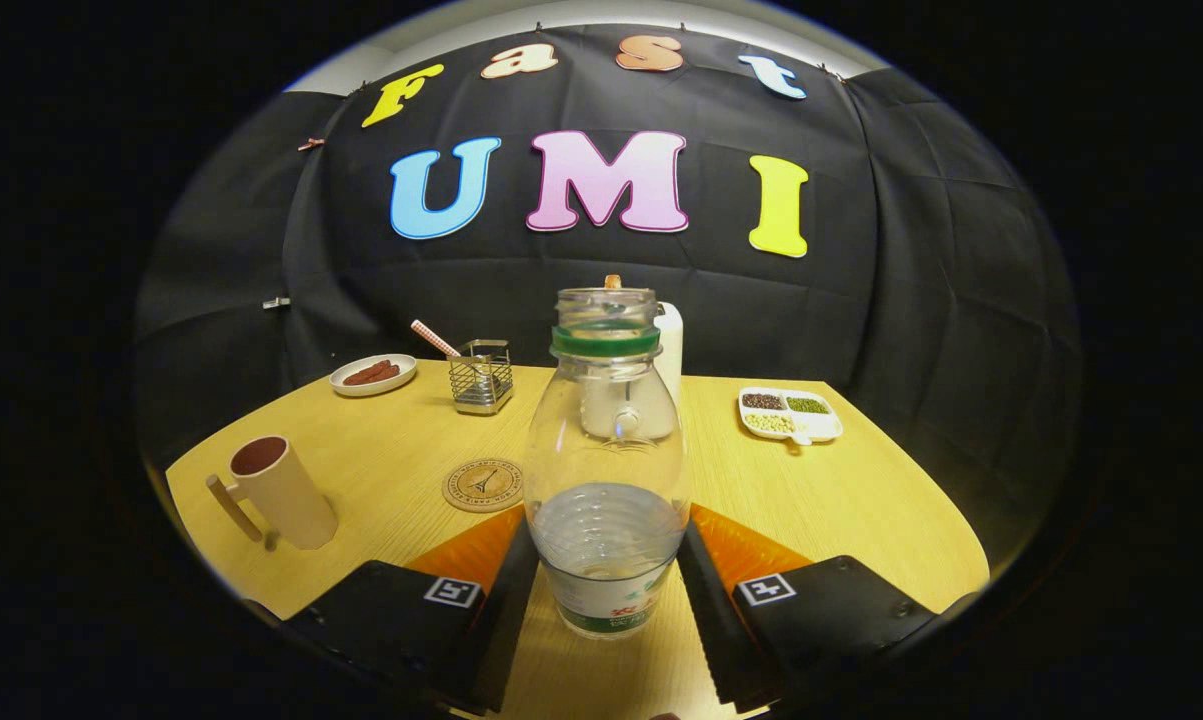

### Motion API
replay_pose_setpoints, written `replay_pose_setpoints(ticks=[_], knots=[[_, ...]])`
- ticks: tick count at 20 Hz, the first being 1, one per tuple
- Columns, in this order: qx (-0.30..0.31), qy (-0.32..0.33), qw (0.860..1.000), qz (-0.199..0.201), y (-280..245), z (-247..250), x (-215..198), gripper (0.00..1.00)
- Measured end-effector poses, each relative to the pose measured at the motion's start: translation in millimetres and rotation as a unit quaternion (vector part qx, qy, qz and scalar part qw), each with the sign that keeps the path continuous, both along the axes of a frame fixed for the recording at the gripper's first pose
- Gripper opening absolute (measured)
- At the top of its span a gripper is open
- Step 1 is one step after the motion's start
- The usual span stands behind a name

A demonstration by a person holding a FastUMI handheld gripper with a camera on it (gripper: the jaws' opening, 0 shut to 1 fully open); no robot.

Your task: Take the bottle from table, then pour the juice into the cup, finally place the bottle on the coaster

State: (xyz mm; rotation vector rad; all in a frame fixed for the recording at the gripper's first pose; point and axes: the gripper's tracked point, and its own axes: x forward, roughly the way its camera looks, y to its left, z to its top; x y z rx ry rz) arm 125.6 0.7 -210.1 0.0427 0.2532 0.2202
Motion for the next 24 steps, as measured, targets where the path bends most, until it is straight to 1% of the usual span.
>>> replay_pose_setpoints(ticks=[3,5,11,14,18,24], knots=[[-0.019,0.004,1.000,0.005,-3,1,1,0.75],[-0.040,-0.012,0.999,0.012,-6,10,0,0.73],[-0.100,-0.058,0.991,0.063,11,51,-5,0.73],[-0.146,-0.072,0.984,0.074,21,63,-4,0.72],[-0.195,-0.084,0.974,0.077,40,86,-3,0.72],[-0.298,-0.094,0.947,0.073,61,94,3,0.73]])
